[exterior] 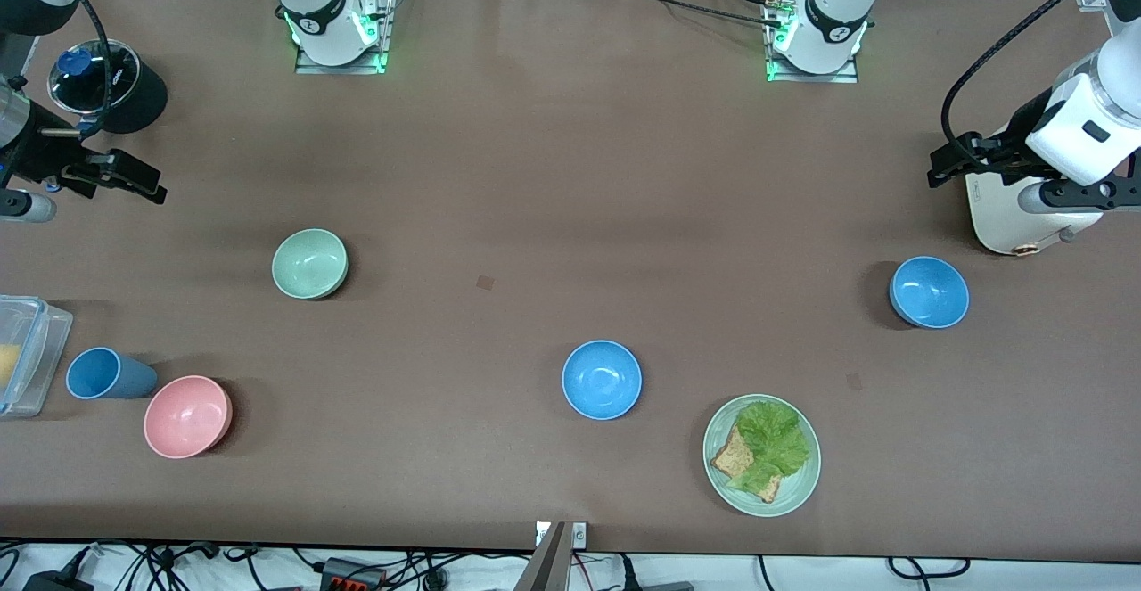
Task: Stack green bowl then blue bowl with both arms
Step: 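Reach the right gripper down to the pale green bowl rim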
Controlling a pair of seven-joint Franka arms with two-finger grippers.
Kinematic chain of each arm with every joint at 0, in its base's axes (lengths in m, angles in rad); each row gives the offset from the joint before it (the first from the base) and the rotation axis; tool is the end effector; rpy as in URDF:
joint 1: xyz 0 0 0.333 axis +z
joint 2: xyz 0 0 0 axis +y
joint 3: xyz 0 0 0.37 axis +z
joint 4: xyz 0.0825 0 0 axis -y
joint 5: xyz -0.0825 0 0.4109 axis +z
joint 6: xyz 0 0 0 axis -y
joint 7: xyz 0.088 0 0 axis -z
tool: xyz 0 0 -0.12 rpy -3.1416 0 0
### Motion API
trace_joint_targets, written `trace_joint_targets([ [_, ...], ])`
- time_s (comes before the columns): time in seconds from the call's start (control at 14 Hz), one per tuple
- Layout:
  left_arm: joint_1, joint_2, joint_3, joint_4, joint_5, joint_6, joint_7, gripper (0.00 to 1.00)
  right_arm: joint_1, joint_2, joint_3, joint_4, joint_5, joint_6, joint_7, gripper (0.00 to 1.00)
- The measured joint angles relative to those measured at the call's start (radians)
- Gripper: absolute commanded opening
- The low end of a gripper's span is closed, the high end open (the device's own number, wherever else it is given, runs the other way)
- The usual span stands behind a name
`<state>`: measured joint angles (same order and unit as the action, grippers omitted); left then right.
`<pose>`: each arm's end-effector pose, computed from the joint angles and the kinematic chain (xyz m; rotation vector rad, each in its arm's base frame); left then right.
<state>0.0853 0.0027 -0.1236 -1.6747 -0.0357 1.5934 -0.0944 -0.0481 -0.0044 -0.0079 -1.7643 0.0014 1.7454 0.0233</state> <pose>0.5779 -0.0263 0.6142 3.1071 0.0907 -0.1340 0.5853 -0.0327 0.5859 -3.1374 0.1249 0.0227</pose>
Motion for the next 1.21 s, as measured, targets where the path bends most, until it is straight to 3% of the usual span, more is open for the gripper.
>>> trace_joint_targets([
  [0.71, 0.0, 0.007, 0.0, 0.003, 0.0, 0.0, 0.0, 1.0, 0.0, 0.004, 0.0, -0.034, 0.0, 0.019, 0.0, 1.0],
  [0.93, 0.001, 0.008, 0.001, 0.004, 0.0, 0.0, 0.0, 1.0, 0.0, 0.078, 0.0, -0.099, 0.0, 0.113, 0.0, 1.0],
  [1.21, 0.001, 0.008, 0.002, 0.004, 0.0, 0.0, 0.0, 1.0, 0.0, 0.27, 0.0, -0.141, 0.0, 0.291, 0.0, 1.0],
])
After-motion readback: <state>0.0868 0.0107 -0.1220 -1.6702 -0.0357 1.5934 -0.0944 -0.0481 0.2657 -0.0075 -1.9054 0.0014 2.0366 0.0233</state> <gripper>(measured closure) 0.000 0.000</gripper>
